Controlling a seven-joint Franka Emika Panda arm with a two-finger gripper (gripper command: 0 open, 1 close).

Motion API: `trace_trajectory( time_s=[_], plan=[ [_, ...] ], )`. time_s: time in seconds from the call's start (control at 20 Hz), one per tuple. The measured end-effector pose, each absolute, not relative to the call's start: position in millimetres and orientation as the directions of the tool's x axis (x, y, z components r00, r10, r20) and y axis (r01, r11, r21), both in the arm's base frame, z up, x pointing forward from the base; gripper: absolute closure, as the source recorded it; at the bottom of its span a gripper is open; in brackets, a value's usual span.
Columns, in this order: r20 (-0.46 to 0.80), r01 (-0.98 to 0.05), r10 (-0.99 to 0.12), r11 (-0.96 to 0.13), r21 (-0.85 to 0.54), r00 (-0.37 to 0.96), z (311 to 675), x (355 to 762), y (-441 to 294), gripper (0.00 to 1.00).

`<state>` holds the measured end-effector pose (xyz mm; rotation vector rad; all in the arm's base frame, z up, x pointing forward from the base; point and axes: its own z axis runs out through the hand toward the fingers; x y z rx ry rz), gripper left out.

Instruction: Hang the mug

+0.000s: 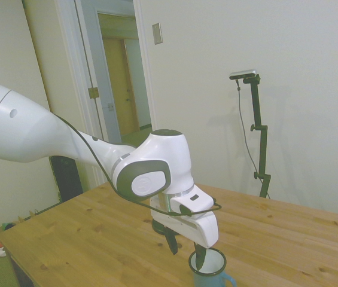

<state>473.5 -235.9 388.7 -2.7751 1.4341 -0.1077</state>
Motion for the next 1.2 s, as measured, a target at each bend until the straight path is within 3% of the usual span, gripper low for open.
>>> trace_trajectory(
  time_s=[0.65, 1.2],
  plan=[
    [0.045, -0.851, -0.854, -0.521, -0.073, 0.519, 374.9, 458.2, -265.1, 1.0],
    [0.059, -0.852, -0.855, -0.518, -0.073, 0.515, 377.6, 470.9, -275.3, 1.0]
  ],
)
